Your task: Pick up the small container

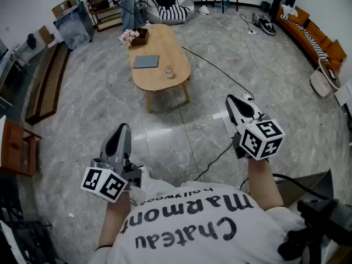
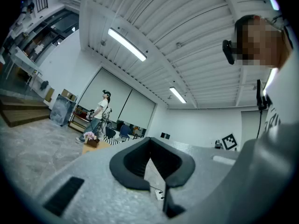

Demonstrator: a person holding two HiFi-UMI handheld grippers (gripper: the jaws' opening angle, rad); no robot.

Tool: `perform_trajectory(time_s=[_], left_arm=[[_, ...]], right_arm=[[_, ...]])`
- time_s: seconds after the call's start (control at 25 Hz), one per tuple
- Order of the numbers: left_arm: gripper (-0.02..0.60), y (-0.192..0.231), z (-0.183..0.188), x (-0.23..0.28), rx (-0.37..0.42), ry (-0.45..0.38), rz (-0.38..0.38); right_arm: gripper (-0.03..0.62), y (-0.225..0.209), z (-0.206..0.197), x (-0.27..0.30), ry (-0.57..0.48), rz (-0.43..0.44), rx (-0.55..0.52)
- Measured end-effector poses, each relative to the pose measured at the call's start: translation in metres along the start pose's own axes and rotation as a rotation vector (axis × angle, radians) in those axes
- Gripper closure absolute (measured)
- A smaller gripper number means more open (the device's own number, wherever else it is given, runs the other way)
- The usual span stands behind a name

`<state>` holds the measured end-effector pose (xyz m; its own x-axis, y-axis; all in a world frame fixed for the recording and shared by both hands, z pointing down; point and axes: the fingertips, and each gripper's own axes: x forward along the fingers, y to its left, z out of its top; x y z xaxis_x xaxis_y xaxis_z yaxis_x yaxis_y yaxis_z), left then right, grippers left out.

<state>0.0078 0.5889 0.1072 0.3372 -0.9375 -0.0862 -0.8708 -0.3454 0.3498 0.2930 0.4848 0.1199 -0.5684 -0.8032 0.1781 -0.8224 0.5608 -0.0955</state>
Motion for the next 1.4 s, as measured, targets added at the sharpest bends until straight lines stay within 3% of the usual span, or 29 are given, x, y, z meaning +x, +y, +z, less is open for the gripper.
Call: perform_trajectory(time_s=[0.48,0.68,0.84,1.0,1.16,1.4], left_arm=[[0.568,0.012,-0.004,-0.003,-0.01,0.036,0.029],[0.568,0.06,-0.009,-0.001,-0.021,0.047,0.061],[0.568,0.107,-0.005,0.023,-0.047,0.053,0.053],[0.568,0.145,0.017,0.065,-0.039,0.032,0.018],[0.568,0.19,0.041,0.106,-0.006,0.009,-0.01],[0.568,0.245,0.098,0.158,-0.004,-0.036,-0.059]], right_arm=[[0.582,0.001,-0.015,0.021,0.054,0.015,0.047],[0.582,0.013,-0.031,0.079,0.073,0.054,0.127],[0.582,0.014,-0.035,0.127,0.121,0.047,0.103],[0.582,0.01,-0.017,0.179,0.121,0.013,0.1],[0.582,0.013,0.026,0.231,0.002,-0.014,0.069],[0.582,0.016,0.077,0.293,-0.07,-0.039,0.081]])
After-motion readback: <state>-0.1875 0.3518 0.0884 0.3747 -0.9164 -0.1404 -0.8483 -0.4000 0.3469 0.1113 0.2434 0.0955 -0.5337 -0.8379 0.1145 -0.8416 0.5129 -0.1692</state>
